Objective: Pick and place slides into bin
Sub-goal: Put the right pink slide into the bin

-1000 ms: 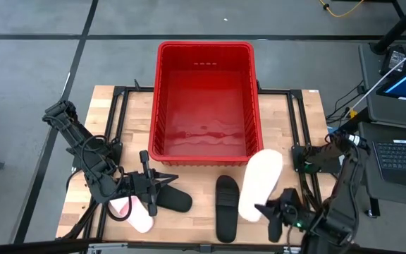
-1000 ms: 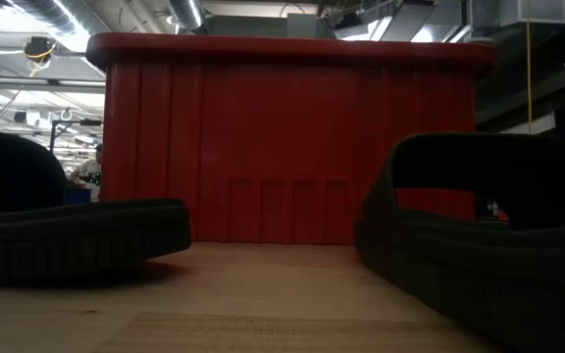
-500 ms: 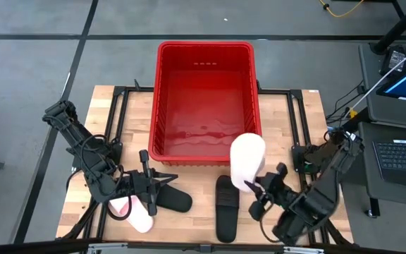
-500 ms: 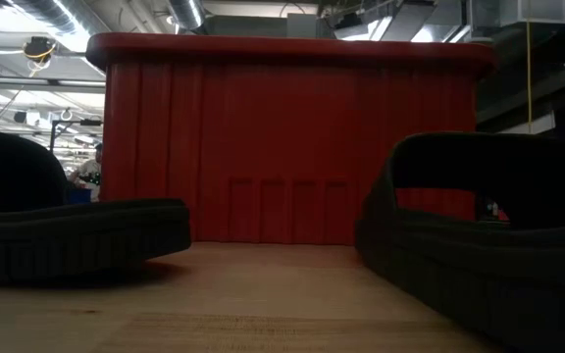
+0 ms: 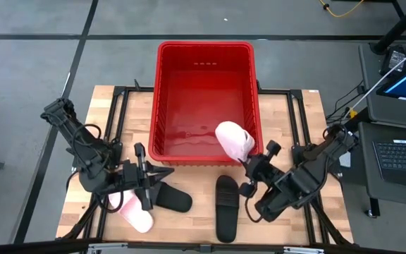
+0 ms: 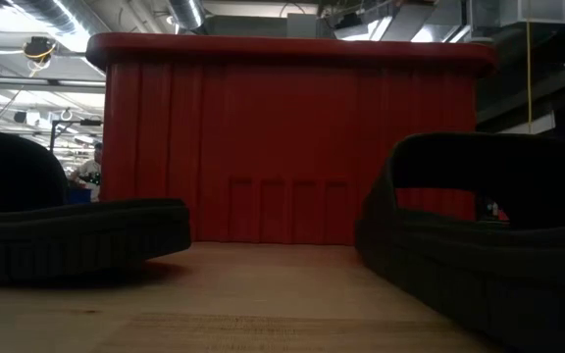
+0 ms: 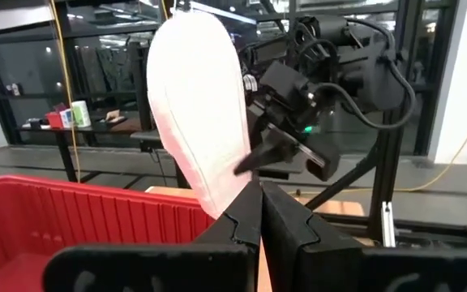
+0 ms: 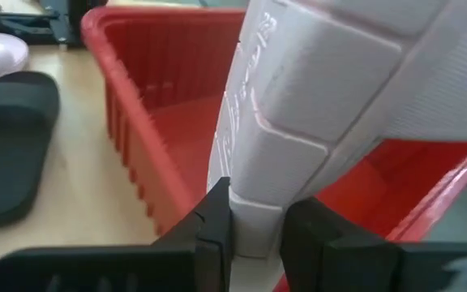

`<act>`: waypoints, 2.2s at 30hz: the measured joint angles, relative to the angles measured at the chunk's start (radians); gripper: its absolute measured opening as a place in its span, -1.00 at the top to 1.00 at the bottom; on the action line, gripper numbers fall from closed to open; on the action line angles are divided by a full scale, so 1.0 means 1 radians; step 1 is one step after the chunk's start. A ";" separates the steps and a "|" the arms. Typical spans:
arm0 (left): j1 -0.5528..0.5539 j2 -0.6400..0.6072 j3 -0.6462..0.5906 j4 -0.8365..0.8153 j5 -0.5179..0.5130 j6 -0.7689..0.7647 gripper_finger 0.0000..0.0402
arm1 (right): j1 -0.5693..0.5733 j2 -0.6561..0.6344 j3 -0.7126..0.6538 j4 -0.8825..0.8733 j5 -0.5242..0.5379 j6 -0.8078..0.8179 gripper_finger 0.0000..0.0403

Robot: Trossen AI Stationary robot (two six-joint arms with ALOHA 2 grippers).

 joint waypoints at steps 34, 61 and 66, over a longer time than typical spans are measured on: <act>0.165 -0.008 0.001 0.268 0.040 0.239 0.67 | -0.368 -0.003 0.178 -0.057 0.195 -1.083 0.64; 0.263 -0.006 0.025 0.281 -0.007 1.143 0.33 | -0.408 0.002 0.177 -0.044 0.104 -1.389 0.64; 0.291 -0.008 0.070 0.285 -0.021 1.145 0.34 | -0.435 0.029 0.177 -0.017 0.123 -1.467 0.64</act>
